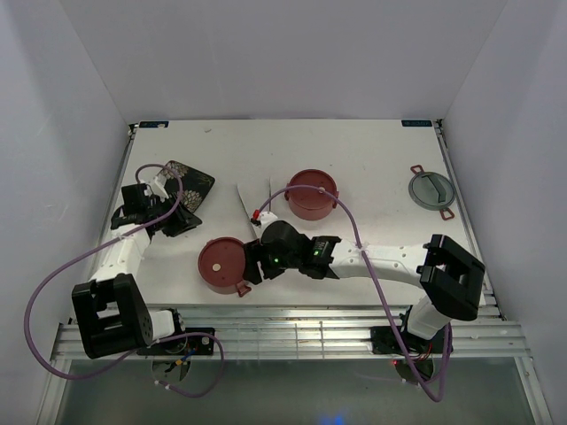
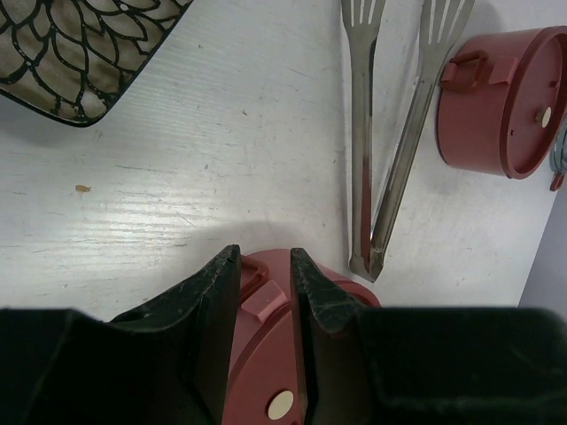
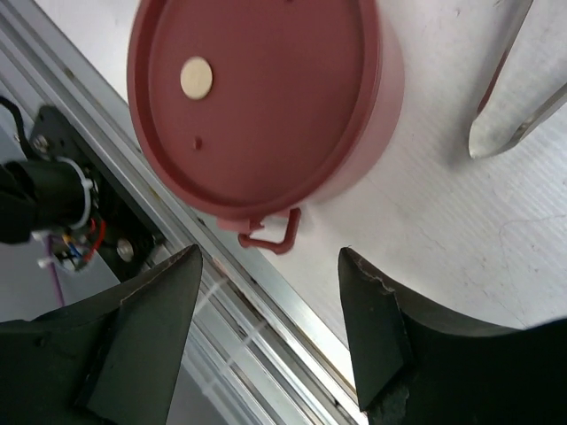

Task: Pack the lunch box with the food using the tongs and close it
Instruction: Adjust the packing box at the center of the board.

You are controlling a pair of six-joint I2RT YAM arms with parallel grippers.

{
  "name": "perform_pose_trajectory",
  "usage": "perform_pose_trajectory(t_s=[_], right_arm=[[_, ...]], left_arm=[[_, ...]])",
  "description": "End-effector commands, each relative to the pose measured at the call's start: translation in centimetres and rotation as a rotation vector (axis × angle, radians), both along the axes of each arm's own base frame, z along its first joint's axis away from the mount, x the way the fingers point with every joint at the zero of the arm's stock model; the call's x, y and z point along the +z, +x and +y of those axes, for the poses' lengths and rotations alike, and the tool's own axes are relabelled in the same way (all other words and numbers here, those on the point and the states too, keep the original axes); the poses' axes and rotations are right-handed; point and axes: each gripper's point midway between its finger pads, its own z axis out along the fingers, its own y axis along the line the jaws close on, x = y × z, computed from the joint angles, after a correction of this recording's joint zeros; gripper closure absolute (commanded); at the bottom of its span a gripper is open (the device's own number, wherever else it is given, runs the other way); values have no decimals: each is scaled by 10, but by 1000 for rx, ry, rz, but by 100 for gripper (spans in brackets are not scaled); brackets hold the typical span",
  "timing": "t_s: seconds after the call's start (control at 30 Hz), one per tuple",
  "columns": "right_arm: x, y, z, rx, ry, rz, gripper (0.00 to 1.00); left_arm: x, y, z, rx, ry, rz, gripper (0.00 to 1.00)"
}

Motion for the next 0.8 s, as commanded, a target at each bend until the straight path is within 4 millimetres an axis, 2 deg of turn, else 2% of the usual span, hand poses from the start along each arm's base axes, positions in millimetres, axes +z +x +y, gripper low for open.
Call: perform_pose_trajectory(t_s=[0.0,0.17,0.47,0.6,0.77], right_arm=[[28,19,22,-117,120,-7,31],[23,29,31,-192,129,21,32],[2,56,28,-313,36,28,39],[-5,60,30,-299,9,22,49],[-16,65,32,-244,-28,10,62]], left_arm=[[10,2,3,-2,22,-54,60],[16,2,15,60,83,-62,60],[48,3,34,180,169,-162,58],[54,4,37,189,189,-175,58],[53,3,40,190,208,-173,58]])
